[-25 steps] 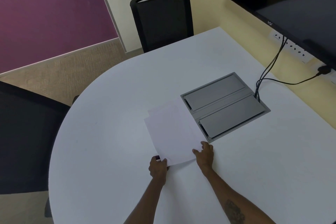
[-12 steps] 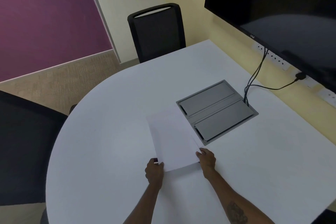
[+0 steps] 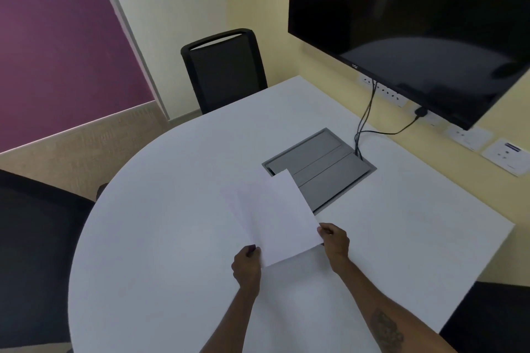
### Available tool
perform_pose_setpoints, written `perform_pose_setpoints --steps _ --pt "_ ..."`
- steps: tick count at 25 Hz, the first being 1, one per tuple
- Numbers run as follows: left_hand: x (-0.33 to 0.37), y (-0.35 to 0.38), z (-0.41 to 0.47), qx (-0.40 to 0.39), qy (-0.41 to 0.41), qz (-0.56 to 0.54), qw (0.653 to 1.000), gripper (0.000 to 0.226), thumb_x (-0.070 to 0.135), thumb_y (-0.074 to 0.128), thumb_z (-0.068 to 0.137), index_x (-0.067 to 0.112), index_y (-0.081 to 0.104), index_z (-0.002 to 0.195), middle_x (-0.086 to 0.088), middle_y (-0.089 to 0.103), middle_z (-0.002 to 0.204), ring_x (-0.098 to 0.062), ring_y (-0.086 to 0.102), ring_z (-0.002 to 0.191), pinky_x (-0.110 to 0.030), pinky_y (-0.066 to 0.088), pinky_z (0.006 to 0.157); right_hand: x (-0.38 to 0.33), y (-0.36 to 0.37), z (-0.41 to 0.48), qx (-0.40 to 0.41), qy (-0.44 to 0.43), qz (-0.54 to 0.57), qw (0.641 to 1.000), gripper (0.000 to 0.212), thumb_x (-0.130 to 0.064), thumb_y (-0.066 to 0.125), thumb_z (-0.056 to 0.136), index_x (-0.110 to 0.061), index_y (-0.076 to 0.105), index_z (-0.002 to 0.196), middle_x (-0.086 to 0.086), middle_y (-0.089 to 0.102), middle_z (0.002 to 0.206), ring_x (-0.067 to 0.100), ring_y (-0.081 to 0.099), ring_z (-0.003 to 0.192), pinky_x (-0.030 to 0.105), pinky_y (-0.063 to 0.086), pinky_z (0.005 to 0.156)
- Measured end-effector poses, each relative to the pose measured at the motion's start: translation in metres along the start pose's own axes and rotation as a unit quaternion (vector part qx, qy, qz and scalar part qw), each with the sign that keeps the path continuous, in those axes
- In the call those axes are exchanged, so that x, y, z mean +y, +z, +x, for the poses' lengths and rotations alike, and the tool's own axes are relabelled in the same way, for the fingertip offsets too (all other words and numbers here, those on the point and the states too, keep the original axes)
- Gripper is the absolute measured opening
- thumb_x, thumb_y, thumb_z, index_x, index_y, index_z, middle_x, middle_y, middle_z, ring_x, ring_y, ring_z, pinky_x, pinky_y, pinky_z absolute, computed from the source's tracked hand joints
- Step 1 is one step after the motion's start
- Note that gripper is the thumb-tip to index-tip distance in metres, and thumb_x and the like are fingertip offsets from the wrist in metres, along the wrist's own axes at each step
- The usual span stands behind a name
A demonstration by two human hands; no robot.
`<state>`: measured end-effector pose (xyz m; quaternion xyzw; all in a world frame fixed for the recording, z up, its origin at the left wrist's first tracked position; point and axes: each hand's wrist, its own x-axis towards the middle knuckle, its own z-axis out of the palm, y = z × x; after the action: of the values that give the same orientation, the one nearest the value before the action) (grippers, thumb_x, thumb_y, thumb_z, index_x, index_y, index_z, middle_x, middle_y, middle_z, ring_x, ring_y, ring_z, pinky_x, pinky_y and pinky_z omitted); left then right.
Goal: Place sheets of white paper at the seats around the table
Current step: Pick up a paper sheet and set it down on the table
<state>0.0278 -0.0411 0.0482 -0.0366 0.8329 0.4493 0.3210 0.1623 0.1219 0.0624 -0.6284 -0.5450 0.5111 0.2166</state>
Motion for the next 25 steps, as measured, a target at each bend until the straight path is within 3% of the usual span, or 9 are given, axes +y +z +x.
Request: perform_pose_setpoints --steps 6,11,16,21,25 --pt "-0.001 0.030 -0.035 -0.053 0.009 -0.035 0.998 0.017 0.020 0.072 0.085 0.015 0.076 0.100 -0.007 0.077 0.080 -0.022 0.071 0.066 -0.023 0.048 0.064 0.018 -0.062 -0.002 0.042 0.006 0.028 0.999 0.020 -0.003 0.068 0.088 0.001 0.074 0.107 0.021 0.071 0.097 0.024 0.060 0.086 0.046 0.055 0.086" --pt "-0.001 0.080 -0.070 -0.102 0.013 -0.041 0.994 0.014 0.017 0.075 0.082 0.013 0.075 0.096 -0.005 0.076 0.075 -0.015 0.069 0.056 -0.023 0.057 0.064 0.036 -0.129 0.025 0.055 0.007 0.015 0.998 0.020 -0.004 0.072 0.086 0.000 0.074 0.105 0.016 0.071 0.093 0.023 0.061 0.087 0.046 0.054 0.090" --pt "-0.001 0.144 -0.101 -0.118 -0.005 -0.042 0.992 0.012 0.017 0.074 0.085 0.012 0.074 0.095 -0.003 0.075 0.077 -0.015 0.070 0.055 -0.033 0.063 0.074 0.055 -0.188 0.072 0.048 0.001 -0.025 0.999 0.018 -0.006 0.071 0.087 -0.001 0.075 0.103 0.018 0.074 0.101 0.023 0.063 0.093 0.044 0.053 0.095" --pt "0.003 0.208 -0.120 -0.122 -0.033 -0.034 0.991 0.004 0.018 0.072 0.087 0.018 0.071 0.091 -0.003 0.075 0.082 -0.015 0.070 0.059 -0.017 0.054 0.059 0.078 -0.232 0.123 0.039 0.011 -0.052 0.998 0.016 -0.007 0.070 0.088 -0.001 0.076 0.101 0.018 0.074 0.100 0.026 0.064 0.094 0.040 0.051 0.091" --pt "0.002 0.245 -0.126 -0.124 -0.051 -0.027 0.991 0.003 0.016 0.072 0.085 0.019 0.072 0.084 0.000 0.073 0.074 -0.016 0.071 0.060 -0.021 0.057 0.065 0.097 -0.255 0.153 0.035 0.027 -0.054 0.998 0.015 -0.008 0.070 0.088 -0.002 0.076 0.101 0.016 0.073 0.100 0.025 0.062 0.092 0.034 0.048 0.085"
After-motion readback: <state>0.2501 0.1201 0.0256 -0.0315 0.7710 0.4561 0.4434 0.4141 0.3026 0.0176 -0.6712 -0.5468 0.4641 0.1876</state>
